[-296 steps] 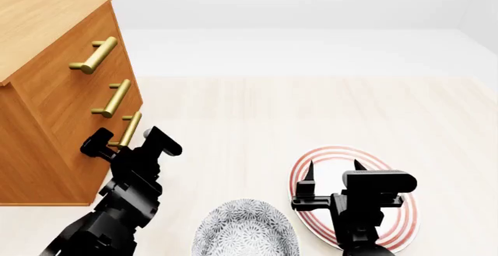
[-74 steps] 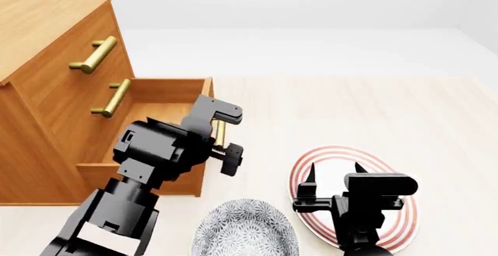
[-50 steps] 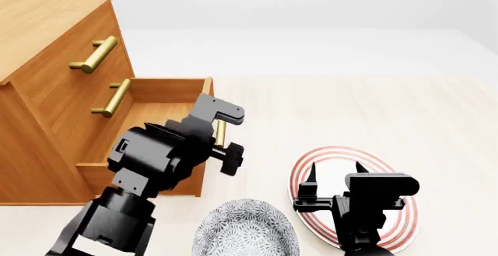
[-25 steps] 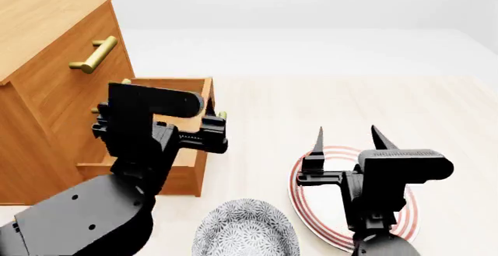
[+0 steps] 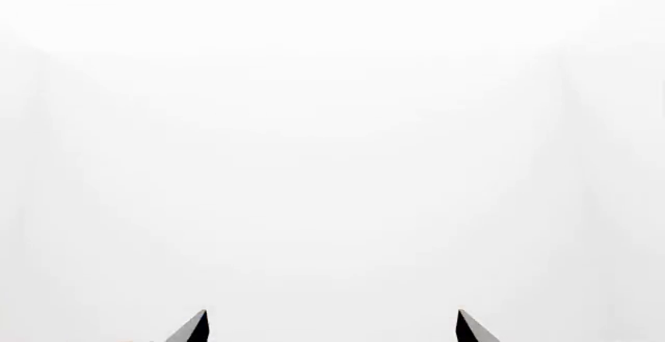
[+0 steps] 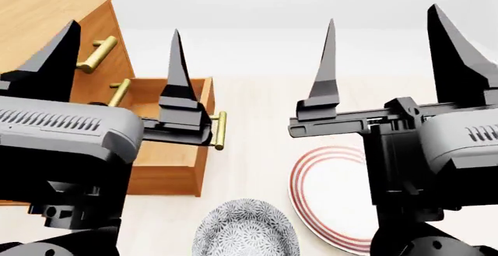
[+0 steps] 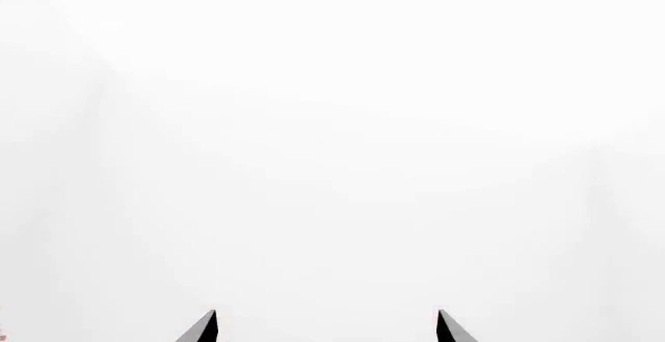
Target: Open the bottom drawer of the cabinet.
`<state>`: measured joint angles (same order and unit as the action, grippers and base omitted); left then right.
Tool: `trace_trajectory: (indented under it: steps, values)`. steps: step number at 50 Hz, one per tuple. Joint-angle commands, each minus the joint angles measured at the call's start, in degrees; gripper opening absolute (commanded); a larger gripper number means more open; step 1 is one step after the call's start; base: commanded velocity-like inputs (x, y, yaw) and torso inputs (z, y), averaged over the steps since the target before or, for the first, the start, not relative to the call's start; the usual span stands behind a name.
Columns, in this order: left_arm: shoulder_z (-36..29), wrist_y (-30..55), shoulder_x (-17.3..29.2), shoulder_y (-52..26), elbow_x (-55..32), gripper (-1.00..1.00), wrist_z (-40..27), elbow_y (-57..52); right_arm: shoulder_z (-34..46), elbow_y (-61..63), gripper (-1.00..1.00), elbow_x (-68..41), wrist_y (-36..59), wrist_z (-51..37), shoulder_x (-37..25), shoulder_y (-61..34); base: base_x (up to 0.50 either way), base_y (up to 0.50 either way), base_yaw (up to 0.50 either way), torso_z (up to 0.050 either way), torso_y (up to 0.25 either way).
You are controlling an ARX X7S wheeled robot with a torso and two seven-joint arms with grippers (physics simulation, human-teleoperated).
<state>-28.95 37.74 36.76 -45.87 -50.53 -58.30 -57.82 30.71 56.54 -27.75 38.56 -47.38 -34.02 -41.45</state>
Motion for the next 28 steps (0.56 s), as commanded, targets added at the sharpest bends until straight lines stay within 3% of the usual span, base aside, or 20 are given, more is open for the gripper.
trace_trajectory:
  steps: [1, 8, 12, 17, 20, 28]
  values:
    - [-5.93, -7.21, 6.27, -6.34, -4.85, 1.00, -6.83, -0.83, 10.47, 3.20, 1.00, -13.23, -1.31, -15.65, -8.87, -15.29, 0.00, 0.00, 0.00, 0.000, 0.000]
    - [-6.79, -8.00, 6.28, -5.80, -1.63, 1.00, -7.07, -1.36, 14.14, 3.11, 1.00, -13.16, -2.91, -17.61, -10.11, -17.71, 0.00, 0.00, 0.00, 0.000, 0.000]
    - [-7.80, -8.26, 6.78, -8.91, -4.01, 1.00, -9.07, -2.00, 15.73, 3.36, 1.00, -15.14, -2.53, -19.68, -10.78, -22.45, 0.00, 0.00, 0.00, 0.000, 0.000]
    - [-15.53, -13.82, 10.46, -15.72, -4.63, 1.00, -13.03, -2.14, 18.70, 3.35, 1.00, -19.49, -5.51, -23.35, -12.80, -31.55, 0.00, 0.00, 0.00, 0.000, 0.000]
    - [-20.22, -16.91, 12.18, -17.79, -3.41, 1.00, -14.55, -2.08, 19.20, 2.59, 1.00, -18.13, -6.73, -22.65, -13.05, -32.30, 0.00, 0.00, 0.00, 0.000, 0.000]
    - [-22.38, -18.40, 13.00, -18.51, -2.27, 1.00, -14.58, -1.74, 19.07, 1.85, 1.00, -17.36, -8.22, -21.53, -12.80, -33.33, 0.00, 0.00, 0.00, 0.000, 0.000]
